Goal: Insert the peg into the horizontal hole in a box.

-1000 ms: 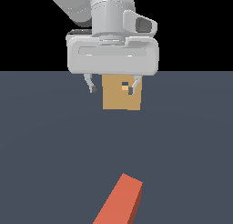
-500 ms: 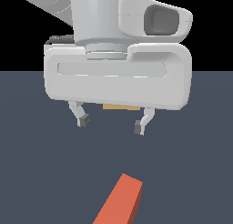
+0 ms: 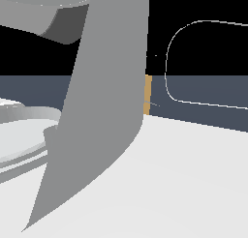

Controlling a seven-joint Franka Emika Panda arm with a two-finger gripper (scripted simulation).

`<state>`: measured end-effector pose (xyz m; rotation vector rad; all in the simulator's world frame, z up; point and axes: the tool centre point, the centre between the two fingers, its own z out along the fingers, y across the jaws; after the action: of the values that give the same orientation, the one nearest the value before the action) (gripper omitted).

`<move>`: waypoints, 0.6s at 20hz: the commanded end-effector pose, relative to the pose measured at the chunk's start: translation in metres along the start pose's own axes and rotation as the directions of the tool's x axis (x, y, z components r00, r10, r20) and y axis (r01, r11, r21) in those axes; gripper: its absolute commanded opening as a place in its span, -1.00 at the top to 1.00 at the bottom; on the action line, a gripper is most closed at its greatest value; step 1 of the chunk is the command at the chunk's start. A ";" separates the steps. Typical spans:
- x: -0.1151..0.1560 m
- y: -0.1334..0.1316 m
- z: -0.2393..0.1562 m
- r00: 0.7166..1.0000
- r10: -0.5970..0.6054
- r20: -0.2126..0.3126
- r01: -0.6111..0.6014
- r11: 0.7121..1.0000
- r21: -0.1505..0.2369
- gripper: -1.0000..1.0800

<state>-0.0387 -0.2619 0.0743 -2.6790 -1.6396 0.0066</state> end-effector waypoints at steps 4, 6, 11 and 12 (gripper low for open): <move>-0.023 0.004 0.007 0.999 0.040 -0.002 -0.040 0.999 -0.003 -0.92; -0.022 0.003 0.007 0.999 0.038 -0.001 -0.038 0.999 -0.002 -0.92; -0.022 0.003 0.016 0.999 0.039 -0.001 -0.039 0.999 -0.002 -0.92; -0.022 0.003 0.020 0.999 0.039 -0.001 -0.039 0.999 -0.002 -0.92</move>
<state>-0.0455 -0.2831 0.0596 -2.7120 -1.5894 0.0018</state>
